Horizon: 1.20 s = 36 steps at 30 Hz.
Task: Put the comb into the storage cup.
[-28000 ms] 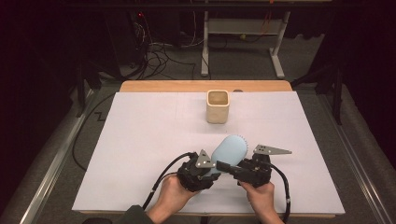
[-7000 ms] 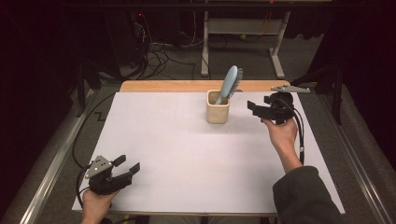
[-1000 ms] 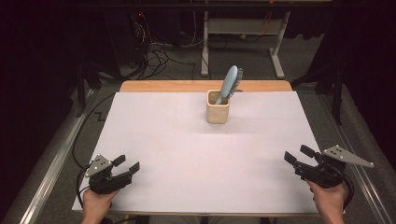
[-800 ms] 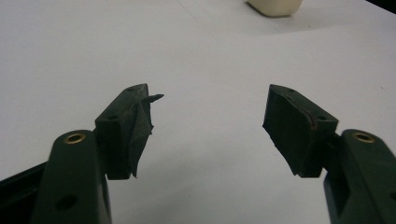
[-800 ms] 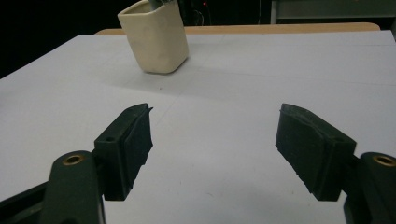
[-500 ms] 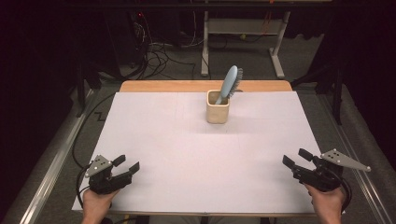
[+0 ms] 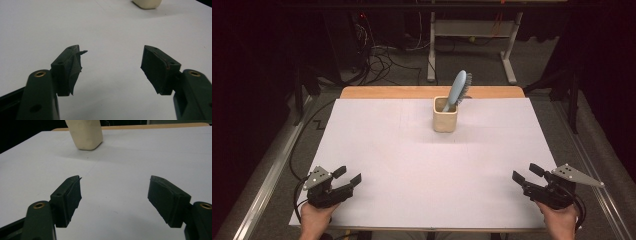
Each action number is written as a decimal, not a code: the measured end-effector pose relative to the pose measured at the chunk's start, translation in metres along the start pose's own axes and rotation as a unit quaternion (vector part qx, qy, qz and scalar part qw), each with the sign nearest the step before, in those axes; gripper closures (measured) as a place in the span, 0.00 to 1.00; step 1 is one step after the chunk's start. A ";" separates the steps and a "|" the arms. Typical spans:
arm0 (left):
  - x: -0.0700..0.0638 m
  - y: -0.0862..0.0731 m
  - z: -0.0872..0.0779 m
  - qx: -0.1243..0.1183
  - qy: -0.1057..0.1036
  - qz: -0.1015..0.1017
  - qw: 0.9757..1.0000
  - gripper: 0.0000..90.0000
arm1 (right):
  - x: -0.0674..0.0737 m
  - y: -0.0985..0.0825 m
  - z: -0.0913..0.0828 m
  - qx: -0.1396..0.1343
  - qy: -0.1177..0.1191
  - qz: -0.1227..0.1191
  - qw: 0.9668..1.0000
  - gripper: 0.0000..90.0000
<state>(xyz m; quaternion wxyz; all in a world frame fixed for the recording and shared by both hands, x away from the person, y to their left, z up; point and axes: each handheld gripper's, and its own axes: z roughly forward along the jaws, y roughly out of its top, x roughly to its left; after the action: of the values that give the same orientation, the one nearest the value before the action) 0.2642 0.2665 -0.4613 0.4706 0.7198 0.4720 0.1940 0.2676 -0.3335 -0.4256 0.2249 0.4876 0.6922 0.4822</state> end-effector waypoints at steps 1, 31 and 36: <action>0.000 0.000 0.000 0.000 0.000 0.000 1.000 0.37 | 0.000 -0.001 0.000 0.000 0.000 0.000 1.000 0.31; 0.000 0.000 0.000 0.002 -0.001 -0.001 1.000 0.37 | 0.005 -0.017 0.004 0.021 -0.013 -0.015 1.000 0.29; 0.000 0.000 0.000 0.000 0.000 -0.001 1.000 0.37 | 0.002 -0.021 0.005 0.021 -0.016 -0.013 1.000 0.29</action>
<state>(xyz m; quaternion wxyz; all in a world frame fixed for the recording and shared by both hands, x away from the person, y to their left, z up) 0.2641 0.2669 -0.4613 0.4704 0.7194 0.4731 0.1933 0.2612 -0.3309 -0.4456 0.2320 0.4910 0.7049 0.4563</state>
